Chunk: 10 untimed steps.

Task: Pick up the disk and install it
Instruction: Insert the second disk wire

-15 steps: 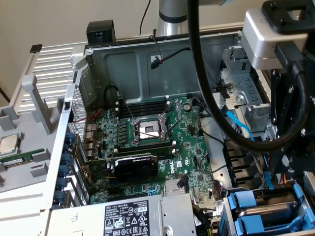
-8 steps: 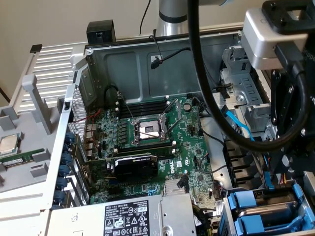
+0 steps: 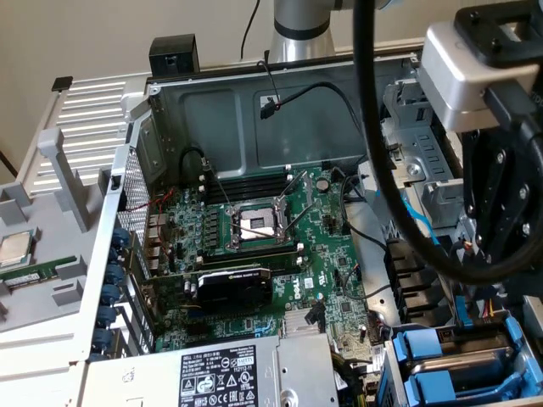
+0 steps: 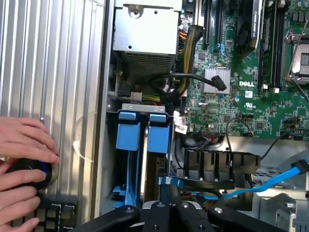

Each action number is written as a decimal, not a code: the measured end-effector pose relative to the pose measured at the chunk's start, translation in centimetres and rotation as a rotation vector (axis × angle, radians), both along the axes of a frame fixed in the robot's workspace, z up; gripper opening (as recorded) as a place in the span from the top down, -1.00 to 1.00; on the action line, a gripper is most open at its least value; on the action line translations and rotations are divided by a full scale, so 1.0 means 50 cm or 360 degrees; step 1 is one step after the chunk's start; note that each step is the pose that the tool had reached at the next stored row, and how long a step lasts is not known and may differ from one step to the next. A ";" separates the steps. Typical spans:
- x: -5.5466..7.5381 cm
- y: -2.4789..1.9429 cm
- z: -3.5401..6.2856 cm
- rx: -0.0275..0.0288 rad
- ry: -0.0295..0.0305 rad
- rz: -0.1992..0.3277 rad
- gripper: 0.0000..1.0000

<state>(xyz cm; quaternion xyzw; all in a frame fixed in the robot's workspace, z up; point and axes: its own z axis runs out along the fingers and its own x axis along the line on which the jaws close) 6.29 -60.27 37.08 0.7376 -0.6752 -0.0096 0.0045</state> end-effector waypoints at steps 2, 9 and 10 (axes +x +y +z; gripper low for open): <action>0.000 0.0000 0.000 0.00003 -0.00001 0.0058 0.79; 0.000 0.0000 -0.001 0.00003 -0.00001 0.0260 0.79; 0.000 0.0001 -0.002 0.00003 0.00000 0.0290 0.79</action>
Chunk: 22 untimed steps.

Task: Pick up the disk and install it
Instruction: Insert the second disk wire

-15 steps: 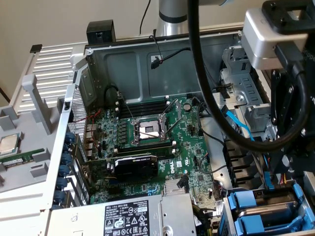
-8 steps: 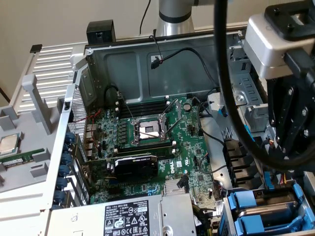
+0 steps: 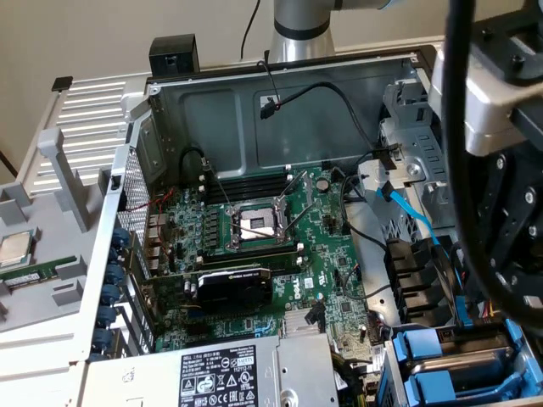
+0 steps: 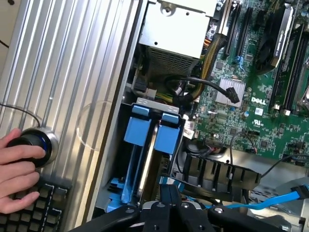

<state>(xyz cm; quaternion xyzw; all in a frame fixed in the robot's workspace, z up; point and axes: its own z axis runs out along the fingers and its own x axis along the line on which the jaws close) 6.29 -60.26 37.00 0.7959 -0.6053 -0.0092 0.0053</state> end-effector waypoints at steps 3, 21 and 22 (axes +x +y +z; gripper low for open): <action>0.000 0.0000 -0.001 -0.00004 0.00001 0.0088 0.79; 0.000 -0.0001 -0.014 0.00150 -0.00021 0.0607 0.79; 0.000 -0.0001 -0.014 0.00189 -0.00026 0.0637 0.79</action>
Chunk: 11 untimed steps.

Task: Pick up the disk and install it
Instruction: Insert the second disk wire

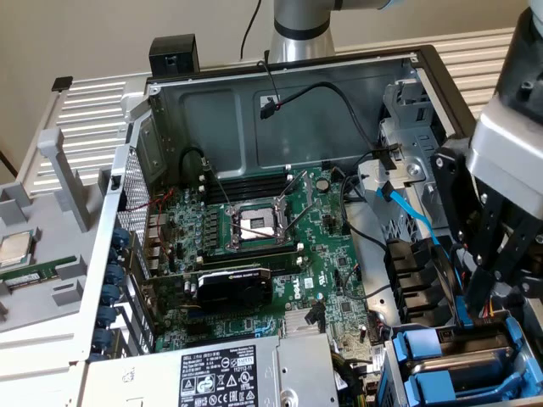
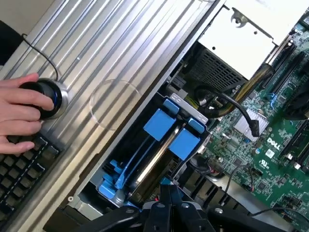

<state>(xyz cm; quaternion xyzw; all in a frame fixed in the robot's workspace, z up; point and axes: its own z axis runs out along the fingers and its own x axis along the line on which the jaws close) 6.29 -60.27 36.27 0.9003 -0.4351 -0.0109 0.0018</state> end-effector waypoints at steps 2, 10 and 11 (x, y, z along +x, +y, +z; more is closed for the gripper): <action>0.000 0.0001 -0.001 0.00070 0.00000 0.0058 0.79; 0.000 0.0001 -0.003 0.00276 0.00003 0.0289 0.79; 0.000 0.0001 -0.003 0.00286 0.00004 0.0318 0.79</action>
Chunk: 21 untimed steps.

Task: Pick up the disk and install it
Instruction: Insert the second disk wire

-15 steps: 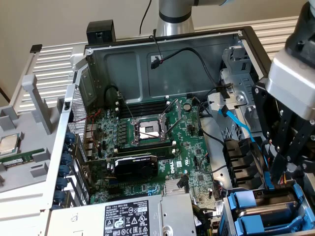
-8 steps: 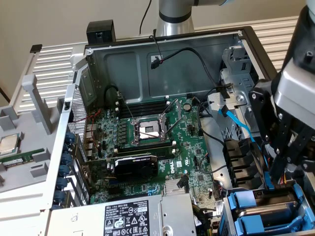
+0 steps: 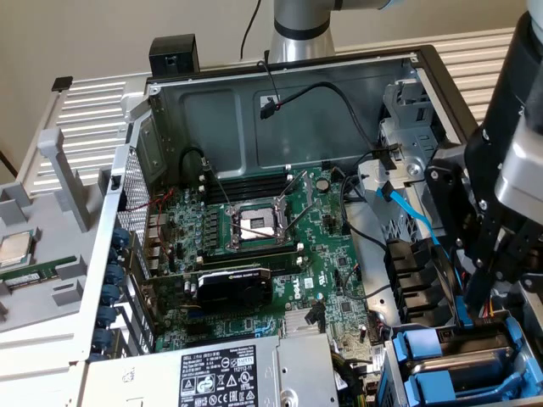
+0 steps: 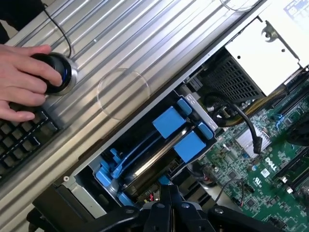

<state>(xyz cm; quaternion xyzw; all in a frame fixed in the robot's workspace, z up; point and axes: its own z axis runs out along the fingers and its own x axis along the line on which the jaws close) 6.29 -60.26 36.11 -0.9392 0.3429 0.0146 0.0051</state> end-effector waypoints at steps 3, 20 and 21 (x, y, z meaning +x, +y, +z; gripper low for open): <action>0.000 -0.0001 0.000 0.00014 0.00001 0.0087 0.79; 0.000 -0.0001 -0.005 0.00031 0.00004 0.0579 0.79; 0.000 -0.0001 -0.005 0.00033 0.00004 0.0608 0.79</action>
